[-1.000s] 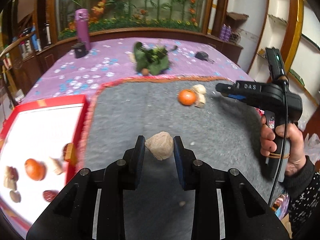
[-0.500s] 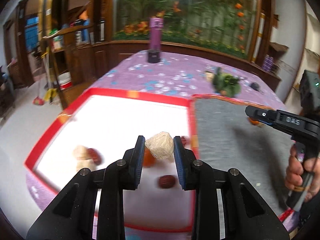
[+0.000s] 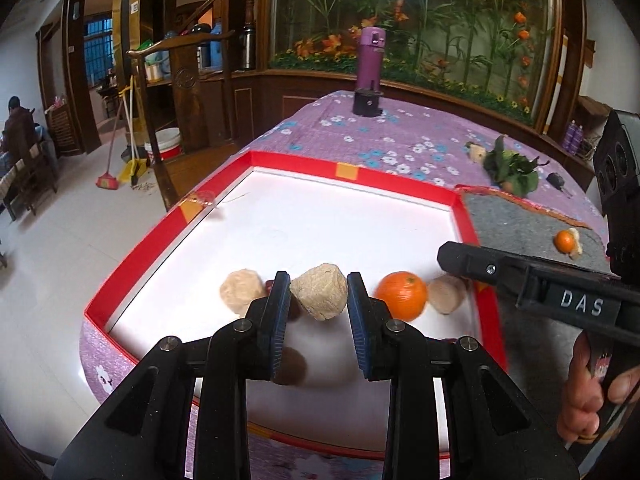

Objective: Organize fruits
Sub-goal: 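Carry the kiwi with the right tool into the white tray while the left tool drops the cube there, then move both open tools back over the gray mat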

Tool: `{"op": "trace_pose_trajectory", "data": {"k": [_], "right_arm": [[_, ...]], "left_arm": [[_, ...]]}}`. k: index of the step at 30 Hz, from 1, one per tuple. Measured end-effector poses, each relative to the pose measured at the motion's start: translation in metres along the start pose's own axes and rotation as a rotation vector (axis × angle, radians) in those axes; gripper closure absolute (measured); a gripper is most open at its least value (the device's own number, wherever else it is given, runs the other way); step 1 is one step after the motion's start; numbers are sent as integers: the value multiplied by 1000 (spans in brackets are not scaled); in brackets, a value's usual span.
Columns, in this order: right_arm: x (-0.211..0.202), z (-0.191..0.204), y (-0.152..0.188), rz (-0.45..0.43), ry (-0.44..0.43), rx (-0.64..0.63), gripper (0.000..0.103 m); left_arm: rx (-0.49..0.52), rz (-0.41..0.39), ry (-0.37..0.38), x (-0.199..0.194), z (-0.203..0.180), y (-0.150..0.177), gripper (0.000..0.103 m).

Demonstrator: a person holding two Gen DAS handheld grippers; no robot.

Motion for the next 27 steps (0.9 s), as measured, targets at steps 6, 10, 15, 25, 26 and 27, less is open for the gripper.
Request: {"op": "trace_pose_trajectory", "data": {"k": [6, 10, 15, 25, 26, 27], "right_arm": [[12, 8, 0, 28, 18, -14, 77], [2, 7, -3, 6, -58, 2, 56], [-29, -17, -12, -98, -65, 47, 55], [-136, -155, 1, -293, 35, 317, 55], [-148, -171, 5, -315, 49, 346, 55], [-163, -189, 9, -339, 67, 384, 55]], "left_arm": [[-17, 7, -48, 4, 6, -1, 75], [-16, 15, -91, 5, 8, -2, 60], [-29, -8, -103, -3, 8, -4, 49], [123, -32, -30, -16, -57, -7, 41], [142, -31, -21, -16, -66, -7, 41], [165, -30, -8, -16, -77, -6, 41]]}}
Point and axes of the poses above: each gripper's, at about its wrist camera, not at the fingertips, and x roughly the way its jaws point, z to its left, y to its underside, the point moved 3 cm from there along x, roughly the way its jaws point, and after that the axes turned 7 degrees about z, right-handed, at the moved point
